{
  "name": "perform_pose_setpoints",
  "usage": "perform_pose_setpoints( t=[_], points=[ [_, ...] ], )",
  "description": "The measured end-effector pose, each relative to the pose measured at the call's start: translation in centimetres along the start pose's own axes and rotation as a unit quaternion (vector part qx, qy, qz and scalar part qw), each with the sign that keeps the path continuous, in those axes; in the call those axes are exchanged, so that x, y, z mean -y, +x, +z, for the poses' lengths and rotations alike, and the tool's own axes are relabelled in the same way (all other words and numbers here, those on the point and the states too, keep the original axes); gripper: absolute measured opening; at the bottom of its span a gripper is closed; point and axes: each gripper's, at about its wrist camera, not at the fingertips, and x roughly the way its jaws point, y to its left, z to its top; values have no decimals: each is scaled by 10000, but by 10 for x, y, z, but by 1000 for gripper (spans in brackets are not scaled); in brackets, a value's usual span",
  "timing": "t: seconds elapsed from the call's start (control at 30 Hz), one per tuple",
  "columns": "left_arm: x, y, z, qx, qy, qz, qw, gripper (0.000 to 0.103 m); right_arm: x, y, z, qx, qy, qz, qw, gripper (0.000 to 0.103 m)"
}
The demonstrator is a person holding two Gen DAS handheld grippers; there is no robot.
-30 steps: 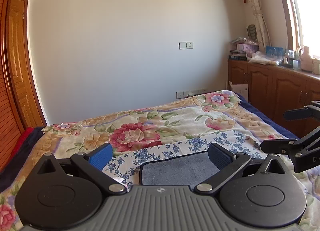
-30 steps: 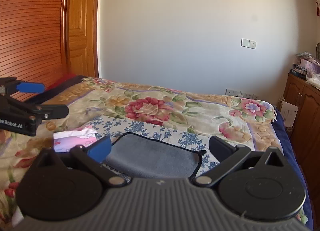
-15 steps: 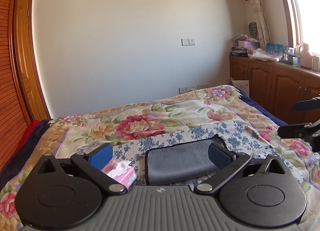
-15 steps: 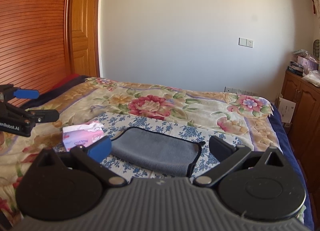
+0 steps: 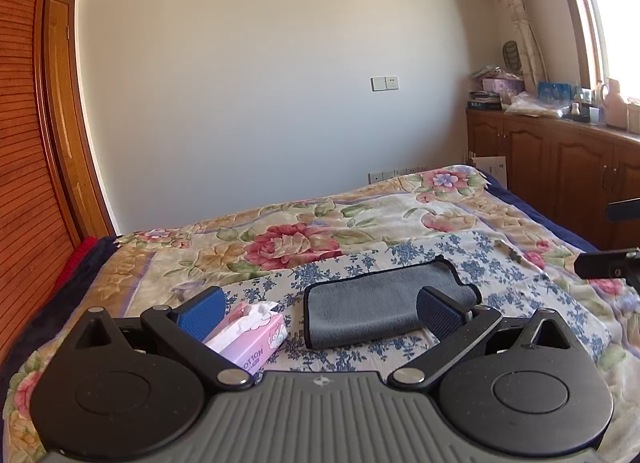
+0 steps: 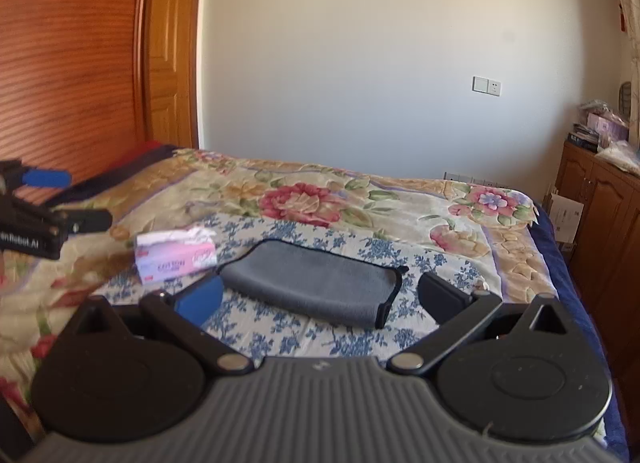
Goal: Fold towel
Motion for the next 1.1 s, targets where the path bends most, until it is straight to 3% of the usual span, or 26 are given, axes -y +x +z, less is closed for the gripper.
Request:
perform_pose_setpoints(
  t=[0.53,1.1],
  points=[
    [4,-18,-42,-222,-375,120,9990,103,-8,-18,-32,-84,200,-23,9998,103],
    [10,-31,-74,-231,-277,293,9989,103,-7,-20,-62,-104,354,-290,9989,103]
  ],
)
